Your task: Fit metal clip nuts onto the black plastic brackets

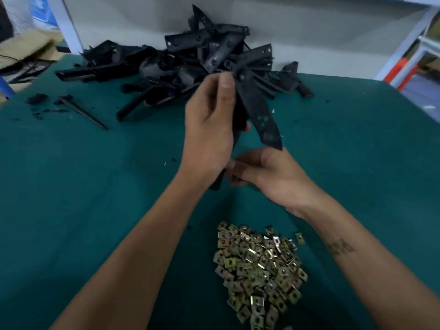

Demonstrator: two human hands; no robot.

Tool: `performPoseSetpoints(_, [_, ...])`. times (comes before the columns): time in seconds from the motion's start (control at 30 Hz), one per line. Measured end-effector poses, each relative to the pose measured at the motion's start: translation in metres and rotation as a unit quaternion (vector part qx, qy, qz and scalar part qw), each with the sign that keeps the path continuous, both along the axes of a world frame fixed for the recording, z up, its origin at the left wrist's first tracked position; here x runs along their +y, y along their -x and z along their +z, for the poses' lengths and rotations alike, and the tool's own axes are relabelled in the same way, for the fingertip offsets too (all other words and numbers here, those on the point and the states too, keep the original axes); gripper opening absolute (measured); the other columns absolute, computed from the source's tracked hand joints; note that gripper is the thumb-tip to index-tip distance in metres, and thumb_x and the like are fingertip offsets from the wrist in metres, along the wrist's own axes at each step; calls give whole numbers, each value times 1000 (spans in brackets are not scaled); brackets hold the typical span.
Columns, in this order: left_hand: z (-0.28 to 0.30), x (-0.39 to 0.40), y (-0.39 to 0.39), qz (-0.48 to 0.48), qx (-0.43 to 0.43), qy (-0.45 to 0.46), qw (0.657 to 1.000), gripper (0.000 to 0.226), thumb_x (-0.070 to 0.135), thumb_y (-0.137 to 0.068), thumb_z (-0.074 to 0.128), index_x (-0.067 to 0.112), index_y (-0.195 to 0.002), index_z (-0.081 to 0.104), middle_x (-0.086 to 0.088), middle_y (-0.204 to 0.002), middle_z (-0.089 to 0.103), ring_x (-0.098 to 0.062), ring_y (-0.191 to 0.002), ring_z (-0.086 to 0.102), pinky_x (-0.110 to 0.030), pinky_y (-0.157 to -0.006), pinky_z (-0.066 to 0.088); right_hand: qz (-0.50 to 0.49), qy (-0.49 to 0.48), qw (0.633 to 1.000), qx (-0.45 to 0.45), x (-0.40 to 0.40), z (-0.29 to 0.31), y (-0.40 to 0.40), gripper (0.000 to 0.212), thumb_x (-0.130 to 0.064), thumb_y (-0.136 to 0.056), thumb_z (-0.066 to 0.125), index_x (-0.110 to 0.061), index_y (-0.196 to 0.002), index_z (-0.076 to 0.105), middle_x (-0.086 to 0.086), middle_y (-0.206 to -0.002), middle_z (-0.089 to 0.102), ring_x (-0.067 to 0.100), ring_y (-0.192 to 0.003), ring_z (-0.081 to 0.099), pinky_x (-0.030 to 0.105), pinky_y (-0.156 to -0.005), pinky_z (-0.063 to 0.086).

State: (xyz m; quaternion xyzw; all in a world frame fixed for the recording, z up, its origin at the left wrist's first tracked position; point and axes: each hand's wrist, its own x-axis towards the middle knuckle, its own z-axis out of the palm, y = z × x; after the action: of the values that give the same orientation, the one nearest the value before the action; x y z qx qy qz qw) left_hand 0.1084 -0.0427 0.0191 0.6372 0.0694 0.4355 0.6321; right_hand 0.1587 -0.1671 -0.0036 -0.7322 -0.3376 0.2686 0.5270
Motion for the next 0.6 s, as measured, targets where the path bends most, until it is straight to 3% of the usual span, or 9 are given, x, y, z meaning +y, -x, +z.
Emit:
performPoseSetpoints(0.1, [-9, -4, -4, -7, 63, -15, 998, 44, 29, -110, 36, -6, -92, 58, -18, -75, 59, -21, -61, 57, -25, -56, 48, -87, -60, 991, -77, -29, 0, -6, 22, -16, -100, 64, -10, -84, 79, 7, -80, 77, 19, -65, 68, 25, -65, 51])
performPoseSetpoints(0.2, [-16, 12, -3, -44, 173, 92, 980, 51, 43, -106, 41, 1, -98, 69, -7, -74, 65, -14, -62, 59, -22, -55, 47, -176, -76, 975, -112, -77, -7, -12, 16, -28, -94, 70, -22, -84, 80, 0, -82, 77, 13, -69, 65, 25, -70, 51])
performPoseSetpoints(0.27, [-23, 26, 2, -102, 234, 160, 954, 47, 51, -103, 44, 14, -97, 73, 0, -75, 71, -11, -66, 63, -25, -58, 50, -150, -36, 982, -110, -111, -14, -4, 9, -33, -85, 73, -32, -90, 80, -3, -84, 74, 11, -74, 63, 20, -70, 48])
performPoseSetpoints(0.37, [-35, 42, 9, -175, 216, 236, 931, 43, 47, -101, 48, 11, -110, 69, -3, -87, 74, -13, -72, 68, -28, -60, 55, -71, 68, 985, -141, -144, -32, 12, 30, -39, -75, 78, -41, -104, 78, -3, -95, 64, 14, -69, 53, 26, -60, 44])
performPoseSetpoints(0.47, [-44, 50, 12, -193, 195, 264, 925, 34, 41, -103, 49, 10, -102, 61, -3, -79, 68, -16, -65, 64, -33, -59, 57, -57, 105, 971, -208, -146, -40, 20, 33, -39, -74, 78, -39, -107, 78, -9, -106, 62, 7, -74, 56, 12, -62, 42])
performPoseSetpoints(0.53, [-50, 52, 12, -218, 178, 278, 918, 27, 39, -102, 51, 14, -96, 58, 0, -74, 64, -16, -62, 59, -32, -56, 53, -65, 101, 970, -211, -140, -39, 18, 20, -27, -77, 80, -38, -94, 77, -9, -100, 63, 5, -67, 53, 10, -60, 39])
performPoseSetpoints(0.6, [-54, 51, 12, -263, 160, 304, 901, 20, 33, -100, 56, 16, -90, 57, 1, -75, 61, -15, -61, 56, -31, -55, 51, -83, 96, 973, -193, -137, -43, 11, 23, -15, -81, 80, -36, -84, 72, -6, -82, 63, 8, -56, 44, 16, -53, 36])
